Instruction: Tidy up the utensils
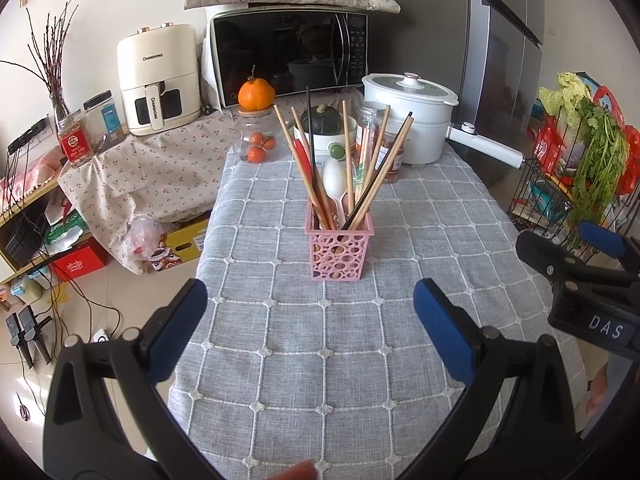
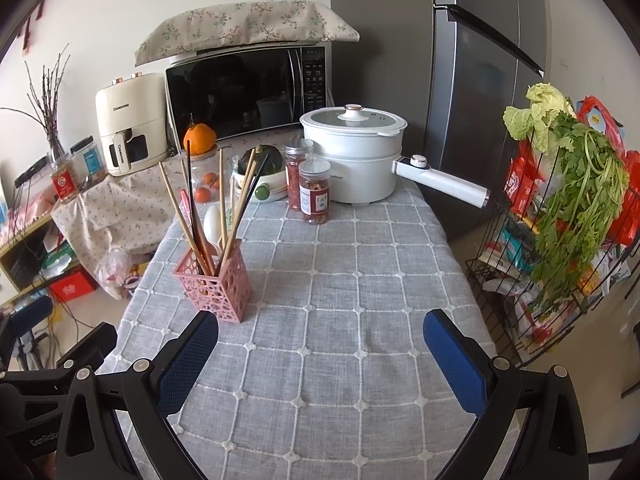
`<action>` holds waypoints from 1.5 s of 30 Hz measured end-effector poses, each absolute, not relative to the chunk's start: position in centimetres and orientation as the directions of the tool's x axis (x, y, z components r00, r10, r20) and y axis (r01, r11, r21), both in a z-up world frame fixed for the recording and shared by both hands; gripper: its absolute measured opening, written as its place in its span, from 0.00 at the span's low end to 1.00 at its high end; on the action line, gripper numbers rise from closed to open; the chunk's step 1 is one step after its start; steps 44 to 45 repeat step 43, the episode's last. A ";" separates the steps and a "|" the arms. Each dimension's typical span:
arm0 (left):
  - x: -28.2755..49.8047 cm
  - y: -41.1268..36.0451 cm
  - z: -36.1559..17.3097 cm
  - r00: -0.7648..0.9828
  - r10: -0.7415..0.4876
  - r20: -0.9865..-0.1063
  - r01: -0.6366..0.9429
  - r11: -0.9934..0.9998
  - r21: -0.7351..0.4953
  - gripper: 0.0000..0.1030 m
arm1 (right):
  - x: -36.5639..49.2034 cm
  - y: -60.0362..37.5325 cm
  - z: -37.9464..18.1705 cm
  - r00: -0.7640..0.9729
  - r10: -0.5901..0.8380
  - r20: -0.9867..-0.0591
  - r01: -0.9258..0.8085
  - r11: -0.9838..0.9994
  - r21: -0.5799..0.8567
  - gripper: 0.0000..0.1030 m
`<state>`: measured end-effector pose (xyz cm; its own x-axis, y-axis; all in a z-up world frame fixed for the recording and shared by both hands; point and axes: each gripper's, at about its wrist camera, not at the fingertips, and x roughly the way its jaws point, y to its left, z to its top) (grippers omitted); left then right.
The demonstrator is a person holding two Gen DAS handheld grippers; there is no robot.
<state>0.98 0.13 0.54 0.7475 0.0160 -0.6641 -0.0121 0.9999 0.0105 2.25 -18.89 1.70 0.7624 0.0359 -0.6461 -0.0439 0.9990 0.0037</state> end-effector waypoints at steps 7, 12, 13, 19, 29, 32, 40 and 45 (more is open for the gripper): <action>1.0 0.1 0.6 0.749 0.019 -0.663 -0.013 1.000 0.014 1.00 | 2.3 -18.9 1.5 0.758 0.032 -0.651 -0.039 0.999 0.004 1.00; 1.0 0.1 0.7 0.749 0.019 -0.662 -0.013 1.000 0.015 1.00 | 2.4 -18.9 1.5 0.755 0.034 -0.655 -0.040 0.999 0.005 1.00; 1.0 0.1 0.7 0.749 0.019 -0.663 -0.013 1.000 0.014 1.00 | 2.4 -18.9 1.5 0.755 0.033 -0.655 -0.039 0.999 0.005 1.00; 1.0 0.1 0.6 0.749 0.020 -0.662 -0.014 1.000 0.014 1.00 | 2.4 -18.9 1.5 0.754 0.034 -0.655 -0.039 0.999 0.007 1.00; 0.9 0.0 0.6 0.747 0.019 -0.665 -0.012 1.000 0.015 1.00 | 2.5 -18.9 1.5 0.754 0.034 -0.656 -0.039 0.999 0.006 1.00; 0.9 0.1 0.6 0.745 0.015 -0.667 -0.009 1.000 0.013 1.00 | 2.5 -18.9 1.5 0.753 0.033 -0.657 -0.039 0.999 0.006 1.00; 0.8 0.2 0.5 0.743 0.012 -0.669 -0.007 1.000 0.011 1.00 | 2.5 -18.9 1.4 0.752 0.035 -0.659 -0.040 0.999 0.007 1.00; 0.8 0.2 0.5 0.744 0.011 -0.668 -0.005 1.000 0.011 1.00 | 2.4 -18.9 1.1 0.749 0.038 -0.661 -0.041 0.999 0.011 1.00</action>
